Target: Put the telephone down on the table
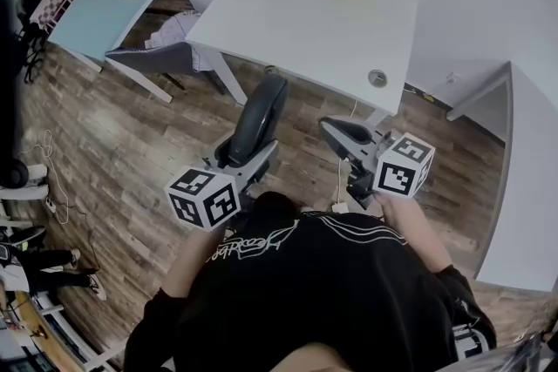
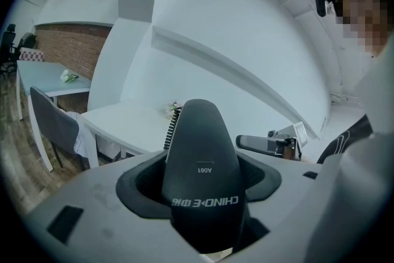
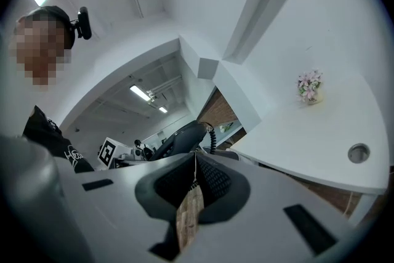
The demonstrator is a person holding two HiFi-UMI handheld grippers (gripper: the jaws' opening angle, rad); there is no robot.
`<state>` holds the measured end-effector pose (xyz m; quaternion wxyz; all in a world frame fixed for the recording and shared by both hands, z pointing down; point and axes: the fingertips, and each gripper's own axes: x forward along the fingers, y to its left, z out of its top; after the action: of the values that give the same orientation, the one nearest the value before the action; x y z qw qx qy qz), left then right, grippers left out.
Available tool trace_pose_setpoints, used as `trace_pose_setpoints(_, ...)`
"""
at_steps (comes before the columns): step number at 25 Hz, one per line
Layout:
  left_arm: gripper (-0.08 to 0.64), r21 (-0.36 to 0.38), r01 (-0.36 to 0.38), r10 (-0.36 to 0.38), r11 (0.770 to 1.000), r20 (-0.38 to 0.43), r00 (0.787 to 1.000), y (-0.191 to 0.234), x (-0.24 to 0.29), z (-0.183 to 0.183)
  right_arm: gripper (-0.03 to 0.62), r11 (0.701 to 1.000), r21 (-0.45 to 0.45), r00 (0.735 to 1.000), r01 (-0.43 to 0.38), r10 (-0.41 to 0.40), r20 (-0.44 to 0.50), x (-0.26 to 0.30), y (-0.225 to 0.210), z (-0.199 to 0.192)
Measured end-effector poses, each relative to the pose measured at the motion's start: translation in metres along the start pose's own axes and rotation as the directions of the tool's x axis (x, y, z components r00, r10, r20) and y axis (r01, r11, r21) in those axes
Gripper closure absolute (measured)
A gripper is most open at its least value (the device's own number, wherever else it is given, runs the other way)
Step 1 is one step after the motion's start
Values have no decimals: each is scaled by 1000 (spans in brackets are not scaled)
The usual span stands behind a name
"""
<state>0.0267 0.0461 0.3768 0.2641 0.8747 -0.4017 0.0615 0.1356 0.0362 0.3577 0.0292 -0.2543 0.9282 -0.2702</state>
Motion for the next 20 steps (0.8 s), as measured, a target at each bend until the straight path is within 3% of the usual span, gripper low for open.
trace_pose_setpoints(3, 275, 29, 3, -3, 1000, 19, 1000, 3, 2, 13, 553, 1000, -13, 1000, -1, 1, 15, 2, 1, 6)
trace_pose_setpoints(10, 273, 16, 24, -24, 1000, 23, 999, 33, 23, 29, 553, 1000, -16, 1000, 6, -6, 4, 32, -22, 19)
trace_pose_setpoints(20, 273, -1, 35, -35, 999, -8, 999, 138, 72, 82, 552, 999, 14, 999, 37, -38, 7, 129, -90, 55)
